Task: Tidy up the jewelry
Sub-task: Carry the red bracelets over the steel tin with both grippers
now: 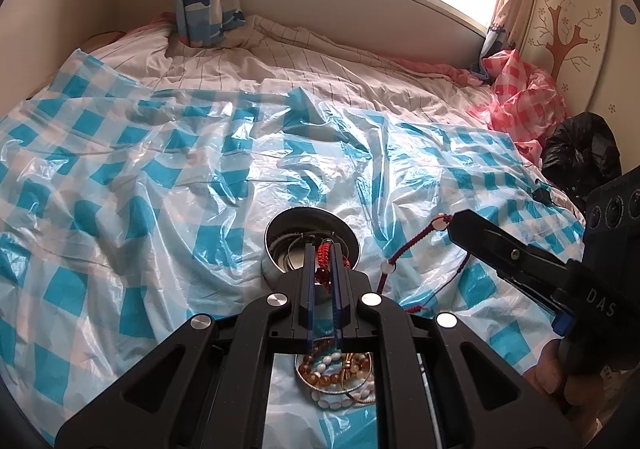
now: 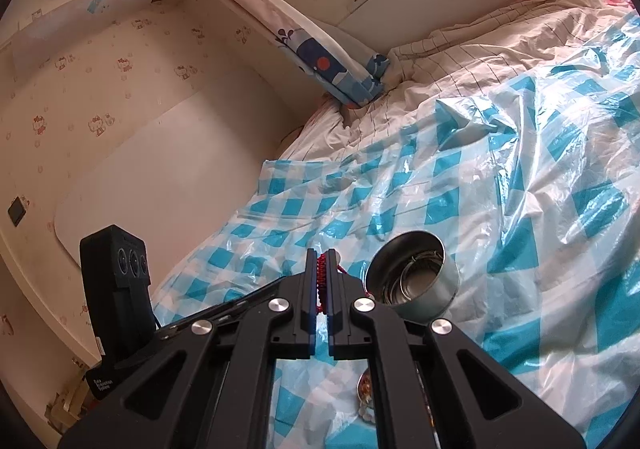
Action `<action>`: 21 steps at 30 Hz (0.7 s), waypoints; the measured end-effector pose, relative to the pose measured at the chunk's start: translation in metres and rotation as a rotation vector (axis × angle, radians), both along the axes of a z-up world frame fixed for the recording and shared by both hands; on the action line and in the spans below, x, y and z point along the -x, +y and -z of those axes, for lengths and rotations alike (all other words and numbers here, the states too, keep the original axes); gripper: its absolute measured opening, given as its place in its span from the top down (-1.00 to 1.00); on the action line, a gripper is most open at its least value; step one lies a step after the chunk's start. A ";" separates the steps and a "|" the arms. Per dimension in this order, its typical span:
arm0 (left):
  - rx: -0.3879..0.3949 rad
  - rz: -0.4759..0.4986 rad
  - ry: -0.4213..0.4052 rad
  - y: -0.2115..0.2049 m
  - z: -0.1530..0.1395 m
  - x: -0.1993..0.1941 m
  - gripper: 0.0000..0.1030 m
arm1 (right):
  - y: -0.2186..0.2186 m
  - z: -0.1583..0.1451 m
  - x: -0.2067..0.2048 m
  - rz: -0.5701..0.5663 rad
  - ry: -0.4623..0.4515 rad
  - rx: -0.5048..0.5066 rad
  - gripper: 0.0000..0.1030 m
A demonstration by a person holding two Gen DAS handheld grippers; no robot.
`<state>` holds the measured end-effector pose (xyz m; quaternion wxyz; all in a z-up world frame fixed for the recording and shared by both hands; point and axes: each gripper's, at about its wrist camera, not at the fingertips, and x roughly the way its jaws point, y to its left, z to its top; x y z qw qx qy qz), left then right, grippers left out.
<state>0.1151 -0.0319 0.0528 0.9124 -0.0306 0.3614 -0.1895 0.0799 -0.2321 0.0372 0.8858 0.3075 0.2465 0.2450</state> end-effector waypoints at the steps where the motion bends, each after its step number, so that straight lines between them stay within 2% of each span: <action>1: 0.000 0.000 -0.001 -0.001 0.000 -0.001 0.87 | 0.000 -0.001 -0.002 0.000 -0.002 -0.002 0.91; 21: 0.021 0.006 0.027 -0.015 0.020 -0.043 0.87 | 0.001 0.004 -0.044 -0.003 0.007 0.007 0.91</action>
